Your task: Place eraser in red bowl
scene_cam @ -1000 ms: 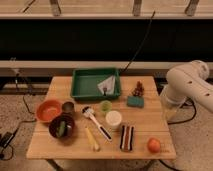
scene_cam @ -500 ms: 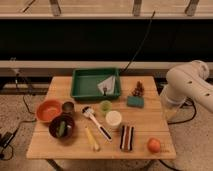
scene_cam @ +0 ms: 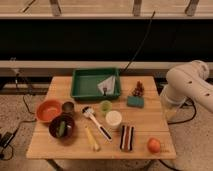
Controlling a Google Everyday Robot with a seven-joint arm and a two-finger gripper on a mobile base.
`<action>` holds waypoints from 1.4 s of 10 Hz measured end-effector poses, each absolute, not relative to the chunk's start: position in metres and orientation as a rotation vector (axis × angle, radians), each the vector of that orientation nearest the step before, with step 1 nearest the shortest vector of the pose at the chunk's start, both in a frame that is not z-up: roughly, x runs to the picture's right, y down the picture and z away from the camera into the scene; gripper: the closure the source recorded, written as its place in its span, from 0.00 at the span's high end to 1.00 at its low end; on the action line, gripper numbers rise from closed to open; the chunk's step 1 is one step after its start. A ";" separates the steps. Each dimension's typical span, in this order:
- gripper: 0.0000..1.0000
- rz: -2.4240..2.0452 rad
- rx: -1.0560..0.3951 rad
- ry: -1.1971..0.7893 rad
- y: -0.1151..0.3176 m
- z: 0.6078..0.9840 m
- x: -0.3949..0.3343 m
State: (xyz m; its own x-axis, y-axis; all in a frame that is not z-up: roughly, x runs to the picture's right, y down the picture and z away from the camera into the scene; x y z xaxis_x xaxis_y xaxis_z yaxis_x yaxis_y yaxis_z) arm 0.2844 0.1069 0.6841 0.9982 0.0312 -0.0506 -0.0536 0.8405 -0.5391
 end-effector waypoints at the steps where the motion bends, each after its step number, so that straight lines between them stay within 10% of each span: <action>1: 0.65 0.045 -0.571 0.040 0.107 0.684 0.284; 14: 0.65 -0.181 -0.557 -0.137 0.112 0.679 0.250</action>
State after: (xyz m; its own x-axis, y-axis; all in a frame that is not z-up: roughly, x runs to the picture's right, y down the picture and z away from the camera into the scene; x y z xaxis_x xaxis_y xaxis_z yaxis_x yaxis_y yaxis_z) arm 0.2505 0.1123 0.6786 0.9749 -0.1338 0.1778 0.2077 0.8338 -0.5115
